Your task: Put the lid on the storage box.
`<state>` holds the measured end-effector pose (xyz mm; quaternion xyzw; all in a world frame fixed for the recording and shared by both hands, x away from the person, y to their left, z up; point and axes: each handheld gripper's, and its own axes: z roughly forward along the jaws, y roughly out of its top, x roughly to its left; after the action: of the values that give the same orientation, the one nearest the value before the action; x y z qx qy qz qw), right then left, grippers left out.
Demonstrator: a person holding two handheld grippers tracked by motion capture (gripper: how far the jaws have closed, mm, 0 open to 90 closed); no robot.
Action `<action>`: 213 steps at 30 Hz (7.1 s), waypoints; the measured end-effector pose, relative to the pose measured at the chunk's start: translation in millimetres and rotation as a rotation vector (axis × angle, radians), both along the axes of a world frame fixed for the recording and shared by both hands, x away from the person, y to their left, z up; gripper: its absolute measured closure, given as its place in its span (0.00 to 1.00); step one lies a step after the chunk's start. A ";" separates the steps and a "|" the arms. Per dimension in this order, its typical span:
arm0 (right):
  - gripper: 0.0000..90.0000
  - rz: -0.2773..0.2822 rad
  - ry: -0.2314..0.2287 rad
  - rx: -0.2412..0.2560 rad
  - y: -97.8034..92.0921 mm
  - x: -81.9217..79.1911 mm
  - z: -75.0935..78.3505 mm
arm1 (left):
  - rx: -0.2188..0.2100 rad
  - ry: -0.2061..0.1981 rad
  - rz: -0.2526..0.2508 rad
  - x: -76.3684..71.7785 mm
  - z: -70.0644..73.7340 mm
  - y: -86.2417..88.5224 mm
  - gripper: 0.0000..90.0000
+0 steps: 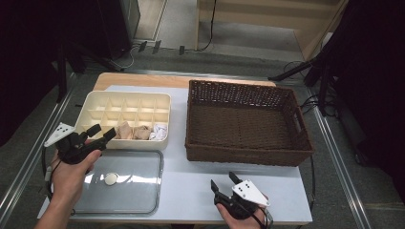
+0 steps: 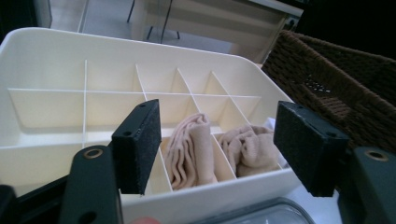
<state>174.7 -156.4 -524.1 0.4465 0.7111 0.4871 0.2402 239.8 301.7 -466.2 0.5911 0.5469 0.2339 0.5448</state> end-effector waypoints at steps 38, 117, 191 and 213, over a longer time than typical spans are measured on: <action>0.39 0.120 0.027 -0.034 79.2 3.3 0.6 | 0.085 0.163 0.174 -80.9 -46.4 75.0 0.20; 0.78 0.022 0.569 0.475 151.0 16.9 -24.0 | -0.043 0.348 0.069 -77.2 -71.5 117.0 0.62; 0.84 -0.125 0.317 0.579 155.5 84.3 37.3 | -0.045 0.228 0.005 36.8 7.7 103.9 0.64; 0.70 -0.105 0.143 0.547 176.8 93.6 24.3 | 0.130 0.213 0.111 60.0 -3.2 94.1 0.60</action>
<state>268.3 20.4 -499.7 0.5642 0.5444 0.6149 0.0848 299.8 395.8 -469.4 0.6154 0.6172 0.2345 0.4306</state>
